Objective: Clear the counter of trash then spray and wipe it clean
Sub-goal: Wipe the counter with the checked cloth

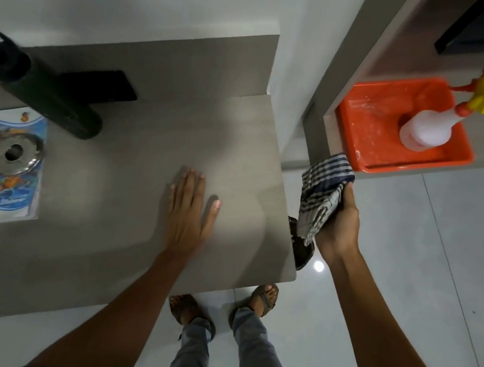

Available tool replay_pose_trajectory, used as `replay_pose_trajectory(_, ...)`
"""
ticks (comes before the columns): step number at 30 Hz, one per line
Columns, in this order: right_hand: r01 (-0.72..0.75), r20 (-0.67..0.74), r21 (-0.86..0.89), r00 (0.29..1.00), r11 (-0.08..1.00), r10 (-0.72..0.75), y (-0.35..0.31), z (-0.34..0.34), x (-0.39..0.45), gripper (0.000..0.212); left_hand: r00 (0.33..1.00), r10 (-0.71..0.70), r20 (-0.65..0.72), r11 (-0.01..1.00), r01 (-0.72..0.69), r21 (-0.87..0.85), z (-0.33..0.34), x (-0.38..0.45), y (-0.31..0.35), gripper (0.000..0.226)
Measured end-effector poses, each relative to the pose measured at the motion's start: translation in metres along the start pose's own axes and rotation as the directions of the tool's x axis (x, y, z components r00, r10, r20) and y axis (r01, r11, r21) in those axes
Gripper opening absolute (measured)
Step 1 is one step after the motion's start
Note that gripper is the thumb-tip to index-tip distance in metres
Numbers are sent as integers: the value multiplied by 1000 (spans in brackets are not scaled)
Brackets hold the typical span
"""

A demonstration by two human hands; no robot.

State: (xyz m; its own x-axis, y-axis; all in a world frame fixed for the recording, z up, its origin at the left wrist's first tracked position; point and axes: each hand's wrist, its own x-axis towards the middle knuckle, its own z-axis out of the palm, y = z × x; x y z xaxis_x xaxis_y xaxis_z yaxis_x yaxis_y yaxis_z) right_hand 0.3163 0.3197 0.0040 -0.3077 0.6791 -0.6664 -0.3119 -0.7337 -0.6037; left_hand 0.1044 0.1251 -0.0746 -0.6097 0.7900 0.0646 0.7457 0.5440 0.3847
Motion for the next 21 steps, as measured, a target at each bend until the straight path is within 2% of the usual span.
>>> replay_pose_trajectory(7,141,54,-27,989,990,-140,-78,-15,21,59,999,38,20,999,-38,25,31,25,79,70)
replay_pose_trajectory(10,249,-7,-159,967,955,-253,-117,-23,45,59,999,33,15,999,-32,-42,44,33,104,70)
replay_pose_trajectory(13,330,-28,-307,934,893,-355,-154,-25,76,57,998,34,50,997,-38,74,55,38,117,70)
replay_pose_trajectory(15,373,-48,-439,899,818,-435,-175,-26,99,54,995,22,95,976,-42,214,59,39,120,72)
replay_pose_trajectory(17,383,-26,-587,871,713,-490,-187,-25,122,53,993,15,120,960,-48,275,62,37,120,75)
replay_pose_trajectory(21,373,161,-807,884,458,-438,-192,-26,159,54,991,14,135,962,-50,268,65,35,119,75)
